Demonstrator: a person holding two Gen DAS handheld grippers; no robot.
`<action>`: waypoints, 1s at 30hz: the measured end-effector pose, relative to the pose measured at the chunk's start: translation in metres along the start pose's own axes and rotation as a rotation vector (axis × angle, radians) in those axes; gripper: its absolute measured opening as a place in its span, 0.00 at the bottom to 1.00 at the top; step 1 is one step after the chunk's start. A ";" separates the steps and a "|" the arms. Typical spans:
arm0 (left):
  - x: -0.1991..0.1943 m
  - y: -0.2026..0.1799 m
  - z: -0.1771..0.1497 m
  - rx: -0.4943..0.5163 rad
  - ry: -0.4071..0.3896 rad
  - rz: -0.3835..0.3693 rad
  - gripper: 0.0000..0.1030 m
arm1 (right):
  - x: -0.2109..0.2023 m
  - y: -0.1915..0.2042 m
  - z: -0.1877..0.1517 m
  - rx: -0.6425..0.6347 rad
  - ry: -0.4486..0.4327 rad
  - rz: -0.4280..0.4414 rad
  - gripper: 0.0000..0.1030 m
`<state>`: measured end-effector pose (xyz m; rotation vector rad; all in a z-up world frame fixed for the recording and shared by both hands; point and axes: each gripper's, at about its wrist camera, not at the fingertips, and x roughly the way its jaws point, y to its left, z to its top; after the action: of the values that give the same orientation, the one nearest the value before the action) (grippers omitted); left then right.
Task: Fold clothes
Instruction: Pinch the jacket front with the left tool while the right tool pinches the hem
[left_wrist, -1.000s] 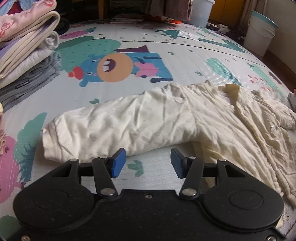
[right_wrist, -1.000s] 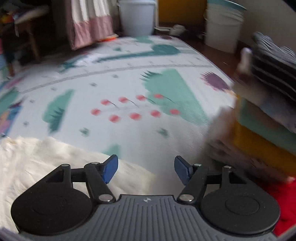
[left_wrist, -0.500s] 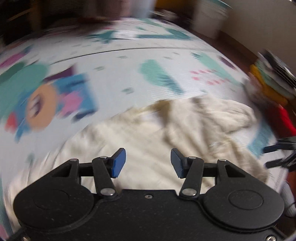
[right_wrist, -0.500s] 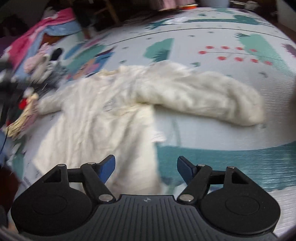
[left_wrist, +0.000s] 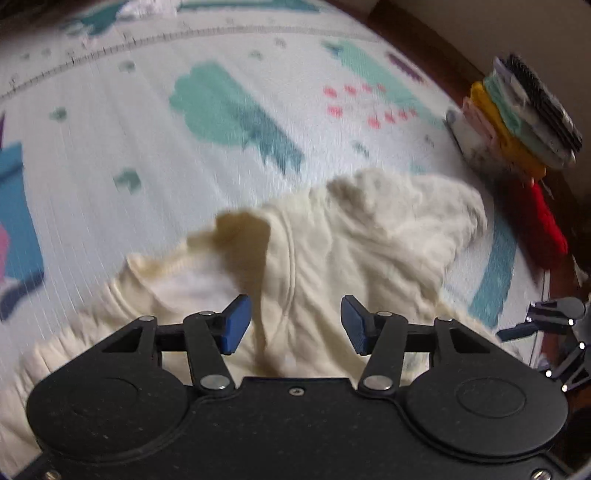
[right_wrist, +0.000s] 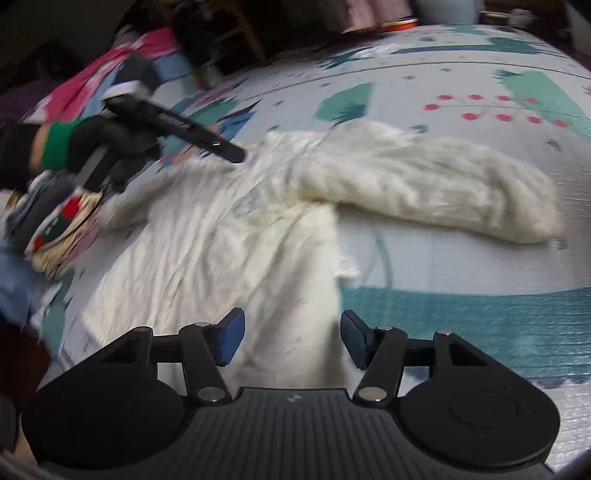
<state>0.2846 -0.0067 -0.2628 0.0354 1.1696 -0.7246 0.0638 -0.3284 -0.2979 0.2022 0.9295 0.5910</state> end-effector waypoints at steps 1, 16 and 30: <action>0.001 0.001 -0.002 0.006 0.016 0.005 0.52 | 0.001 0.000 -0.002 0.009 -0.004 -0.004 0.57; -0.015 0.019 -0.005 0.034 0.004 0.068 0.48 | 0.008 -0.003 -0.012 0.030 0.035 -0.097 0.53; 0.012 -0.008 0.020 0.683 0.219 0.100 0.47 | 0.052 0.109 -0.004 -0.200 0.199 0.214 0.54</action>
<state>0.2991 -0.0262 -0.2623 0.7551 1.0679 -1.0200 0.0419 -0.2095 -0.2918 0.0638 1.0411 0.9098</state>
